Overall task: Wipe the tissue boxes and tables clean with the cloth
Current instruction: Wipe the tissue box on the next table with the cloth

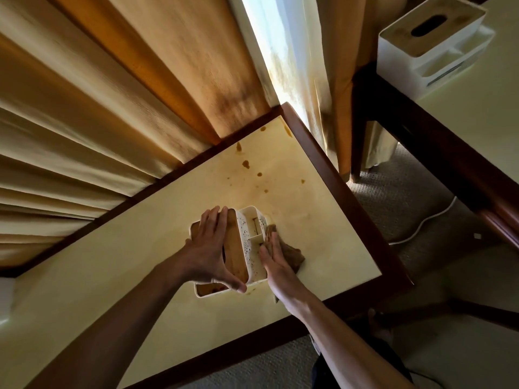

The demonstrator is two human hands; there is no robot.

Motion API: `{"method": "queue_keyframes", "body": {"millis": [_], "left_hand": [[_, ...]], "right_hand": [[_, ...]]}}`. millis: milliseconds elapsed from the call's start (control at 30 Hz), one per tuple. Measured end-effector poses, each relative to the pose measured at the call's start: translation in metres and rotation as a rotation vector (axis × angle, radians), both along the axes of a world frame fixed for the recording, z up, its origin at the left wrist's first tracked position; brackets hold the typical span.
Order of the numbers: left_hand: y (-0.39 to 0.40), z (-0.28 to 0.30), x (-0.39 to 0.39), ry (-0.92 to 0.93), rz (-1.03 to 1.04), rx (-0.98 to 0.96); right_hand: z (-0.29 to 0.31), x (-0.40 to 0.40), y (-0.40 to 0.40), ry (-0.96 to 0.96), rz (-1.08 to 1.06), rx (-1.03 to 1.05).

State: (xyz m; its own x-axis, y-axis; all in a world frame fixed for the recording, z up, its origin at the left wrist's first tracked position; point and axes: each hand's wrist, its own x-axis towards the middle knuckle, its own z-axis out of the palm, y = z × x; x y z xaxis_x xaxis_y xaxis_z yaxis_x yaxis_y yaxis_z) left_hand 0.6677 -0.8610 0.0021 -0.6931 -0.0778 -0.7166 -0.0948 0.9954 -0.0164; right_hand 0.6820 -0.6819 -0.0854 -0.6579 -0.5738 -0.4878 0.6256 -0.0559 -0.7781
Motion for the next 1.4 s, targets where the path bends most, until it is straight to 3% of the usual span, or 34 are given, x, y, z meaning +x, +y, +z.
{"method": "queue_keyframes", "body": {"millis": [367, 633, 767, 1167, 1400], "left_hand": [[0.004, 0.001, -0.002, 0.002, -0.002, -0.019], [0.004, 0.001, -0.001, -0.001, 0.005, -0.001], [0.003, 0.0, -0.001, 0.016, 0.006, -0.002], [0.005, 0.0, 0.001, 0.047, 0.045, 0.001], [0.006, 0.002, -0.001, 0.031, 0.029, -0.009]], "right_hand": [[0.003, -0.059, -0.026, 0.096, -0.075, -0.014], [0.009, -0.024, -0.007, 0.265, -0.057, -0.067], [0.01, 0.006, 0.008, 0.213, -0.073, -0.16], [-0.001, 0.009, 0.008, -0.065, -0.016, -0.081], [-0.002, -0.036, -0.014, 0.007, 0.001, 0.001]]}}
